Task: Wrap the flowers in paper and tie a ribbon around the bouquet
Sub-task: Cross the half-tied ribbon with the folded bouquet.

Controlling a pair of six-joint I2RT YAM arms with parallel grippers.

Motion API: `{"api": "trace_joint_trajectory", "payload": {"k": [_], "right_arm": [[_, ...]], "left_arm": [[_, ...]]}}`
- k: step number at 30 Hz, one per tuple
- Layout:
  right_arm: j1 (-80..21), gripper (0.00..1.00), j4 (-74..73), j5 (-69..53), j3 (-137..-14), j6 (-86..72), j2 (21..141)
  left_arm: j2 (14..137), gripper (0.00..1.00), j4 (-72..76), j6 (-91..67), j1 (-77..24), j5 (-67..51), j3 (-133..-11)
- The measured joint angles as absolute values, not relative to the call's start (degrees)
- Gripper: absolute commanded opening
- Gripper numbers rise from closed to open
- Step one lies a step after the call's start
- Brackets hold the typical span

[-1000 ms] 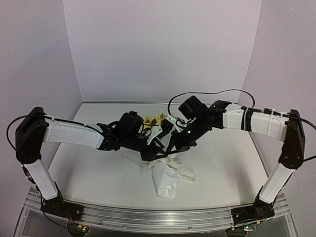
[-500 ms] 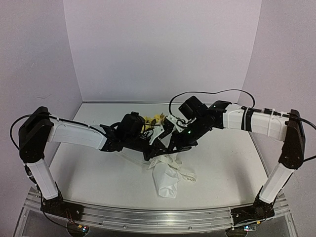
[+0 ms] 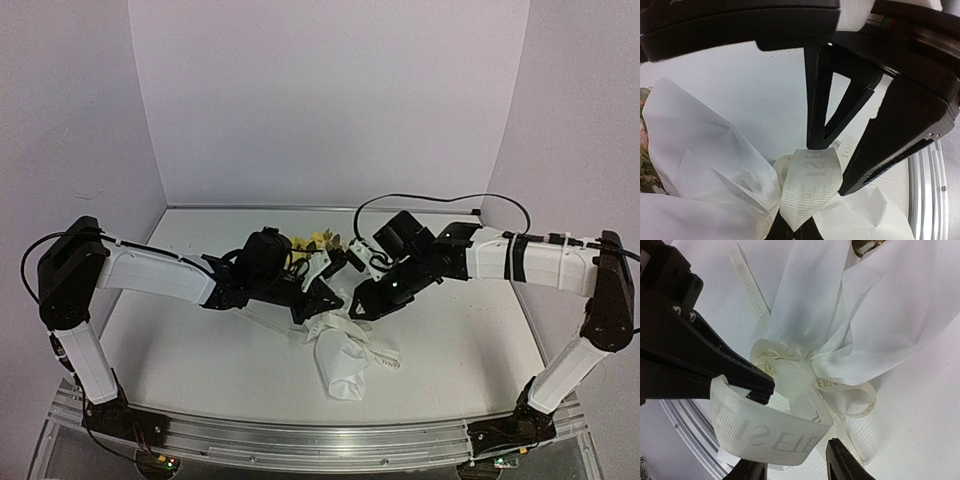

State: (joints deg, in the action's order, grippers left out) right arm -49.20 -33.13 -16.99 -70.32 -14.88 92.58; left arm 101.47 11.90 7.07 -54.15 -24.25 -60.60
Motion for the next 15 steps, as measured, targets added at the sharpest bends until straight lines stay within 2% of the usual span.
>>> {"api": "trace_joint_trajectory", "payload": {"k": [5,10,11,15], "right_arm": [[-49.54,0.4,-30.92,-13.02,-70.24,-14.76,92.87],[-49.54,0.04,-29.11,-9.85,-70.11,-14.96,93.88],[-49.54,0.0,-28.98,-9.54,-70.11,-15.34,94.21],[-49.54,0.0,-28.67,-8.8,-70.11,-15.7,94.67]], "left_arm": [[101.47,0.0,12.05,7.05,-54.17,-24.27,-60.6],[101.47,0.01,12.08,7.05,-54.15,-24.27,-60.4],[101.47,0.03,12.08,7.05,-54.15,-24.27,-60.31],[101.45,0.26,12.27,6.84,-54.09,-24.21,-60.12]]}}
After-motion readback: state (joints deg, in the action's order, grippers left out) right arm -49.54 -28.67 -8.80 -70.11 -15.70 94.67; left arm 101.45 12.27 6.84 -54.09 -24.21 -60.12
